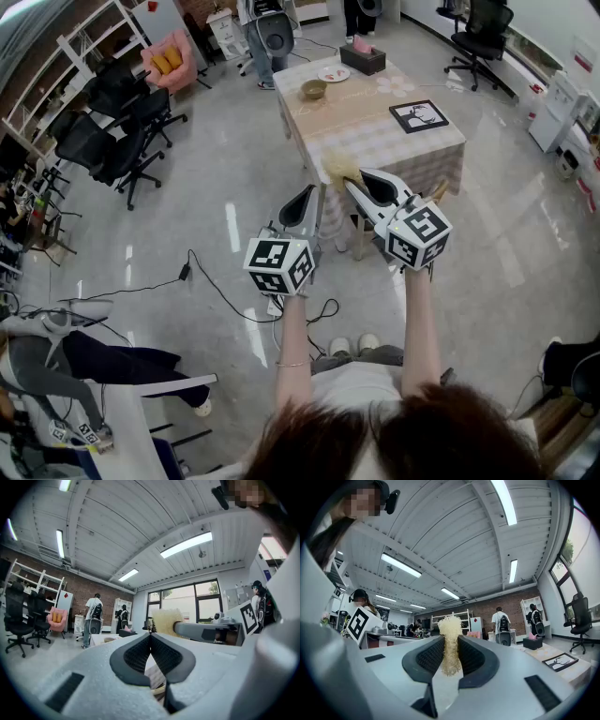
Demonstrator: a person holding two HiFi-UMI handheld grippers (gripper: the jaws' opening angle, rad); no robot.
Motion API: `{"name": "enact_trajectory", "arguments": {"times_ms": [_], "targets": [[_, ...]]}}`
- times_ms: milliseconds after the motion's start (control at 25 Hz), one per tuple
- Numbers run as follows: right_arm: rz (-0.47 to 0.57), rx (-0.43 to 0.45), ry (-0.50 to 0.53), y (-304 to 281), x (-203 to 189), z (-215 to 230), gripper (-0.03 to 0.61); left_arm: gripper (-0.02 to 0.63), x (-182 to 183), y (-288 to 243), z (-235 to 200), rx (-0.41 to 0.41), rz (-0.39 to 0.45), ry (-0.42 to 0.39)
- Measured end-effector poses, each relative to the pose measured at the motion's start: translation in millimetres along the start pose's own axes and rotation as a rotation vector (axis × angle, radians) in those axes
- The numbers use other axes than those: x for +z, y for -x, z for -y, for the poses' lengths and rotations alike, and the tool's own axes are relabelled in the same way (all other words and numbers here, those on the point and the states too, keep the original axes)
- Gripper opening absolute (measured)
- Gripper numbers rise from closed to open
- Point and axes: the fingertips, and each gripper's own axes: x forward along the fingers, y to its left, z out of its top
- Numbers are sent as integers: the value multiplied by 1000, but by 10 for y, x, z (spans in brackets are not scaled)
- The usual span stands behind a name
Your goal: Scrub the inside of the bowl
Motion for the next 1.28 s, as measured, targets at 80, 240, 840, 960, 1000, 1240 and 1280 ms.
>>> {"name": "enact_trajectory", "arguments": {"times_ms": [80,240,840,960,1000,1240,1280], "targets": [[-2,3,1,6,11,7,78,11,7,-8,7,2,0,1],[-1,6,-2,-3,24,3,78,12,26,-9,-4,4,1,3],[-13,2,-24,-147,-108,-20,78,11,-90,-24,-165,-11,-19,25],[9,2,-49,-218,-98,-23,78,11,-82,-18,-257,-16,-20,23],[15,1,-54,-243,-99,-32,78,11,-75,-6,-294,-16,-19,23],[32,15,-67,-386,-172,-173,79,11,-90,73,-507,-23,-20,22],[31,18,-64,-408,-186,-186,78,11,-95,80,-546,-21,-17,27]]}}
